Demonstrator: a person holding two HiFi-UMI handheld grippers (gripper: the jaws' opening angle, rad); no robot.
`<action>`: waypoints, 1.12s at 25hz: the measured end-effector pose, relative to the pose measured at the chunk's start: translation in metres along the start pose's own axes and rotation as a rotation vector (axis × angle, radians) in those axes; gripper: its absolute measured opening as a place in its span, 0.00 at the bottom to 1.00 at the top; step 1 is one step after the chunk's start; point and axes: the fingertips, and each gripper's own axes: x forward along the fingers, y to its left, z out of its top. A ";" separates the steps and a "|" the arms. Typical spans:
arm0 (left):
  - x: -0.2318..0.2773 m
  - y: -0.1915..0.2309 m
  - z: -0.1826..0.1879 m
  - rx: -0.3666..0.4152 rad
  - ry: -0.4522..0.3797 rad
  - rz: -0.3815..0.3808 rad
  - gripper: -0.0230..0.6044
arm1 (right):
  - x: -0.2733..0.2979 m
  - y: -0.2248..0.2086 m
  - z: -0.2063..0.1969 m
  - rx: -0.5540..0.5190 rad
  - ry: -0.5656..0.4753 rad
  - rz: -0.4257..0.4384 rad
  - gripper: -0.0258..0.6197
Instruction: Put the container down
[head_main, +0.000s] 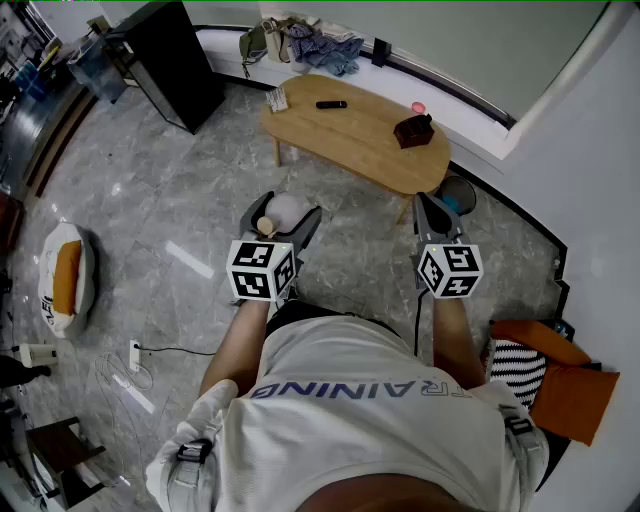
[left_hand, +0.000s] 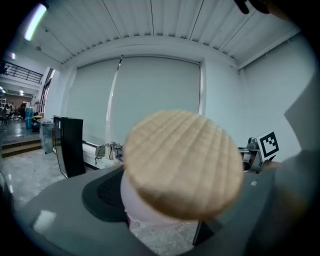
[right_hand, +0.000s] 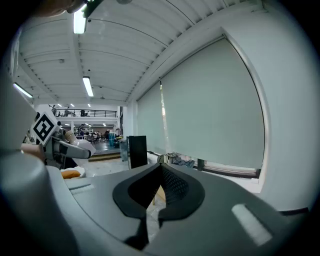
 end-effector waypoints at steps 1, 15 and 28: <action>0.000 -0.001 0.000 0.003 0.002 -0.002 0.68 | 0.000 0.000 -0.001 0.001 0.001 0.000 0.06; 0.005 -0.011 -0.004 0.001 0.017 -0.010 0.68 | -0.006 -0.009 -0.012 0.016 0.017 -0.009 0.06; 0.020 0.019 -0.009 -0.029 0.033 -0.034 0.68 | 0.030 0.004 -0.028 0.021 0.087 -0.009 0.07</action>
